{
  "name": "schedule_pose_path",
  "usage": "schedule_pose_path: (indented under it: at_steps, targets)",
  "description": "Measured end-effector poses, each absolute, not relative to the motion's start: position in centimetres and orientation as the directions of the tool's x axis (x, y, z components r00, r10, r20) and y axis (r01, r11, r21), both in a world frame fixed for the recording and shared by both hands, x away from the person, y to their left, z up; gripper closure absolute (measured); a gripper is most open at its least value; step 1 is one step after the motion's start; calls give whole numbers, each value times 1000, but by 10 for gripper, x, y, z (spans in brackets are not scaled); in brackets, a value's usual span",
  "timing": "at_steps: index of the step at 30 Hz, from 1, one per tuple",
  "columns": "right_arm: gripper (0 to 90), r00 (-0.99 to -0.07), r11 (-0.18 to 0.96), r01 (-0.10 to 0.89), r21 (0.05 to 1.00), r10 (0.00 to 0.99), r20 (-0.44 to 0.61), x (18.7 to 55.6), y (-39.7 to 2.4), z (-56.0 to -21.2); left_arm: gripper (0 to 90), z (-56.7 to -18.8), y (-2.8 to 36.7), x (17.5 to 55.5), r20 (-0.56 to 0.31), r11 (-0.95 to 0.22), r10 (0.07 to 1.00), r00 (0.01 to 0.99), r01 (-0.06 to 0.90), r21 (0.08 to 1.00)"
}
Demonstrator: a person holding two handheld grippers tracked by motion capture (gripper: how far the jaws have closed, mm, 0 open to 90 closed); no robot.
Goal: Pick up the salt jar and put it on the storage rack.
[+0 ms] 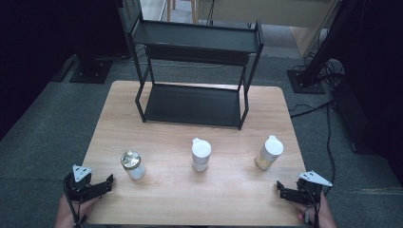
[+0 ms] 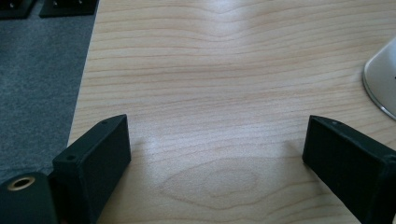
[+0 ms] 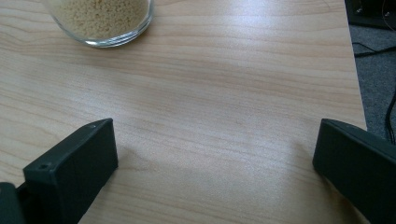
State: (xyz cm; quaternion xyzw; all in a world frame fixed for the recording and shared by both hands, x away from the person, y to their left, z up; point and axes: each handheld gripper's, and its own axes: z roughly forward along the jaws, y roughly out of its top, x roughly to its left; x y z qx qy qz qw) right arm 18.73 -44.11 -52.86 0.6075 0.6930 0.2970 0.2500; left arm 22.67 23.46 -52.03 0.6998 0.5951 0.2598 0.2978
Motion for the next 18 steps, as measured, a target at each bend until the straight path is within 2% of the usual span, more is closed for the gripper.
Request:
schedule_pose_path:
  at_steps: [12,18]
  targets:
    - [0,-139,87,693,715,990,15,188,-441,-529,79,-519,233,226,40,-143,985,167,670,728]
    - [0,-139,87,693,715,990,15,188,-441,-529,80,-506,234,223,-21,-101,984,175,656,748]
